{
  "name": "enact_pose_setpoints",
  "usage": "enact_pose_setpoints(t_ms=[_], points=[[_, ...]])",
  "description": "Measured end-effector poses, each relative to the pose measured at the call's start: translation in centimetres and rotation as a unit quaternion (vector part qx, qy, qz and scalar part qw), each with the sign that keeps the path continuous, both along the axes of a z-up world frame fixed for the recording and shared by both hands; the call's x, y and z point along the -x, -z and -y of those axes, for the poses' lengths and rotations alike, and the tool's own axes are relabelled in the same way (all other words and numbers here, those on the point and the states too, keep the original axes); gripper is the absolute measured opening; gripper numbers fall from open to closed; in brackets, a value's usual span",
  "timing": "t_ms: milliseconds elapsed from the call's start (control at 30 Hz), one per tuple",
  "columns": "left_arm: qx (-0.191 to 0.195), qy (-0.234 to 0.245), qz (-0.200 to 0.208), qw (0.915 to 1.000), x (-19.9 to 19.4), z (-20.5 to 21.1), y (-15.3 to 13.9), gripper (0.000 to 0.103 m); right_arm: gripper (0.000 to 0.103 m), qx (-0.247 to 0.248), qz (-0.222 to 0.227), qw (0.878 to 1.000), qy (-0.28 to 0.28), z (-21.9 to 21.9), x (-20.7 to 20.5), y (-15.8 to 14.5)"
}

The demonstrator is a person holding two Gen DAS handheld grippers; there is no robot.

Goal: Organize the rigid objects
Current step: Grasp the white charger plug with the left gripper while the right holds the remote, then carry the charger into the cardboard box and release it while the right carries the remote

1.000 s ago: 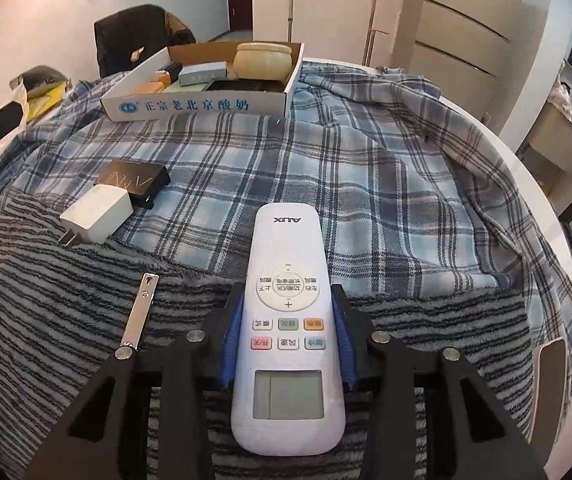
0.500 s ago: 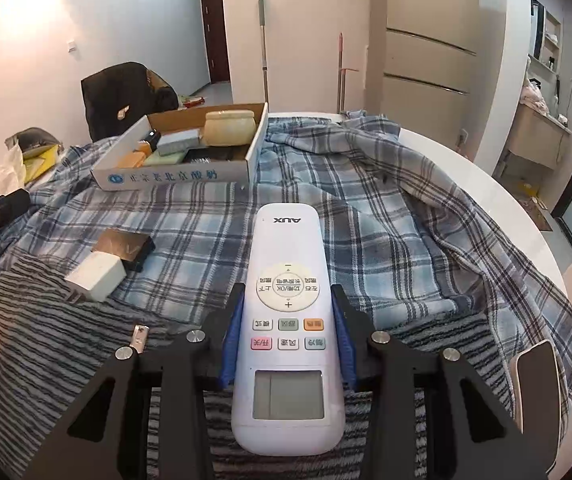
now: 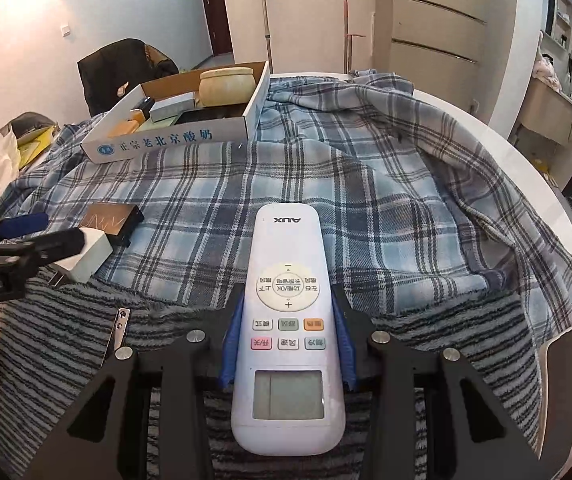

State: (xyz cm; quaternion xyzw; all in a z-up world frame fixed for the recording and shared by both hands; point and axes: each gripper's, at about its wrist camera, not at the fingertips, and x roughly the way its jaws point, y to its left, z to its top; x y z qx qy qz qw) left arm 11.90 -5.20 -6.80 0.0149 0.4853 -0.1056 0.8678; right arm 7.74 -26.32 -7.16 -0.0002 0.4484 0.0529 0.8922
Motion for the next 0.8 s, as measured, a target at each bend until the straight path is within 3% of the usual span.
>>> enact_pose_setpoints(t_ms=[100,200,367,533,800], points=[[-0.003,-0.001,-0.024,0.9997,-0.5,0.1,0.9,0.074,0.039,-0.003,0.001,1.0,0.0,0.1,0.1,0.0],[-0.016,0.011,-0.022,0.9996,-0.3,0.9,1.0,0.071,0.039,-0.001,0.006,1.0,0.0,-0.1,0.2,-0.1],[-0.025,0.023,-0.029,0.999,-0.4,1.6,1.1,0.052,0.039,0.0,0.008,1.0,-0.001,-0.1,0.2,-0.2],[-0.05,0.032,-0.016,0.9981,0.2,2.0,0.3,0.048,0.039,-0.003,0.008,1.0,-0.001,0.0,0.2,-0.2],[-0.026,0.011,0.024,0.9993,1.1,-0.4,-2.5,0.047,0.039,0.002,0.008,1.0,-0.002,-0.1,0.2,-0.2]])
